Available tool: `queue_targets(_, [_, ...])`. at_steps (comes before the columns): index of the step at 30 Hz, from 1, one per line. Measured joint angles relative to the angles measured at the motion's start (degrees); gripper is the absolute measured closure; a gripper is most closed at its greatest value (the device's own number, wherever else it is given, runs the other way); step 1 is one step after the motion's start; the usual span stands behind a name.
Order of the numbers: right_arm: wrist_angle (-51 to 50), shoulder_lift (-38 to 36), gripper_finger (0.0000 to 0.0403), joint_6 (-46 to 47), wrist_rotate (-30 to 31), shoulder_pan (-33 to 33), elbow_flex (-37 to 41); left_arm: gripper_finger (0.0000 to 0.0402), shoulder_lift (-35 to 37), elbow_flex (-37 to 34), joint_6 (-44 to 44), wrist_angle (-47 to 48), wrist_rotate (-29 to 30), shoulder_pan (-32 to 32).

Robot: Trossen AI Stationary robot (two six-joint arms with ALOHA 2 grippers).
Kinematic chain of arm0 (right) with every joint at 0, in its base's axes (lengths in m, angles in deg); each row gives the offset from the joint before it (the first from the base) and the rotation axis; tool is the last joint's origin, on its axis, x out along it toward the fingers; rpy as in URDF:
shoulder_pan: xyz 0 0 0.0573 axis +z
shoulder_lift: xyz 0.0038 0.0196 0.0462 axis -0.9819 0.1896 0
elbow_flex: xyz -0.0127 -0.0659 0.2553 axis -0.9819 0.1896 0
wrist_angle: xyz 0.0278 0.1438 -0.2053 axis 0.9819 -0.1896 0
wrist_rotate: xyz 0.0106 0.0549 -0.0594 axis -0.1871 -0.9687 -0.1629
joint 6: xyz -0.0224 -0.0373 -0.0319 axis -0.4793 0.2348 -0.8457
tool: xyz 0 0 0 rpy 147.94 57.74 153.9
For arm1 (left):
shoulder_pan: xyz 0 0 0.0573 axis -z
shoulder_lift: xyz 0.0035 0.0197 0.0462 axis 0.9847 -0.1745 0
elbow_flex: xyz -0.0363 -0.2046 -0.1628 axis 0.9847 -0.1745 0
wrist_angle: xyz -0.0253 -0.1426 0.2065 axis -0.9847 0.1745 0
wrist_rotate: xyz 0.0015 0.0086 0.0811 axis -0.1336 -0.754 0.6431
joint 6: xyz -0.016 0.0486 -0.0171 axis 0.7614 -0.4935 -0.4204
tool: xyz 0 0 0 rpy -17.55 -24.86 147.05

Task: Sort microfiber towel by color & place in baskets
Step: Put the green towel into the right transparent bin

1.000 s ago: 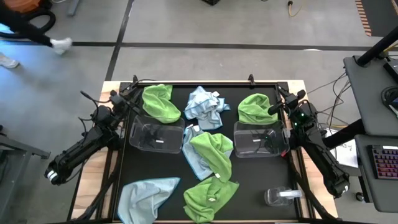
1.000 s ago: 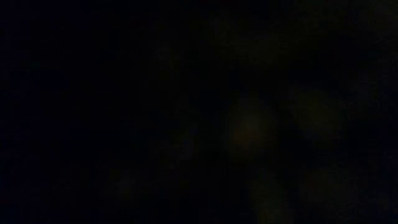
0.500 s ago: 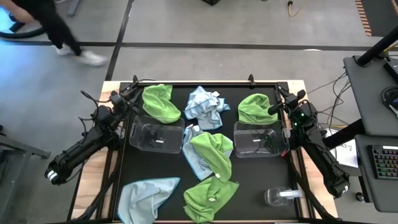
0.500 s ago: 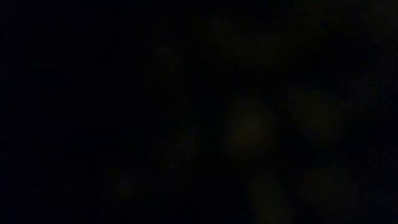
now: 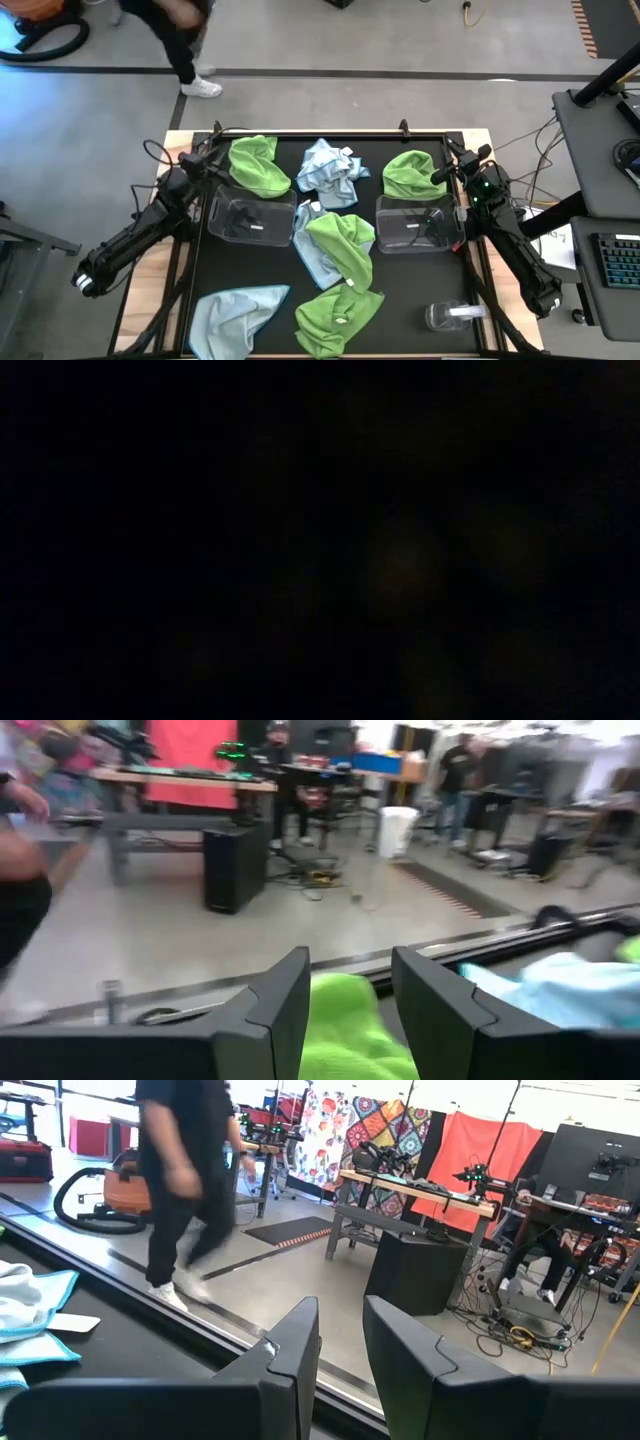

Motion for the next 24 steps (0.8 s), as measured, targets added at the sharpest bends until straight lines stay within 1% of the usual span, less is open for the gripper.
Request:
queue_targets(4, [0.01,-0.01,0.0323,0.01,0.0,0.01,-0.01,0.0274,0.0,0.01,5.33,-1.63,-6.52,0.02])
queue_targets(6, [0.01,-0.01,0.0323,0.01,0.0,0.01,-0.01,0.0274,0.0,0.01,8.52,-2.06,-8.15,0.01])
queue_targets(10, [0.01,0.01,0.0323,0.01,0.0,0.01,0.01,0.0274,0.0,0.0,11.62,-2.08,-8.39,0.0])
queue_targets(15, [0.0,0.0,0.0323,0.0,-0.01,0.01,-0.01,0.0274,0.0,0.0,10.26,-4.0,-8.39,0.02])
queue_targets(24, [0.01,0.01,0.0323,-1.51,0.0,0.01,0.01,0.0274,0.0,0.01,10.05,-4.02,-8.37,0.0])
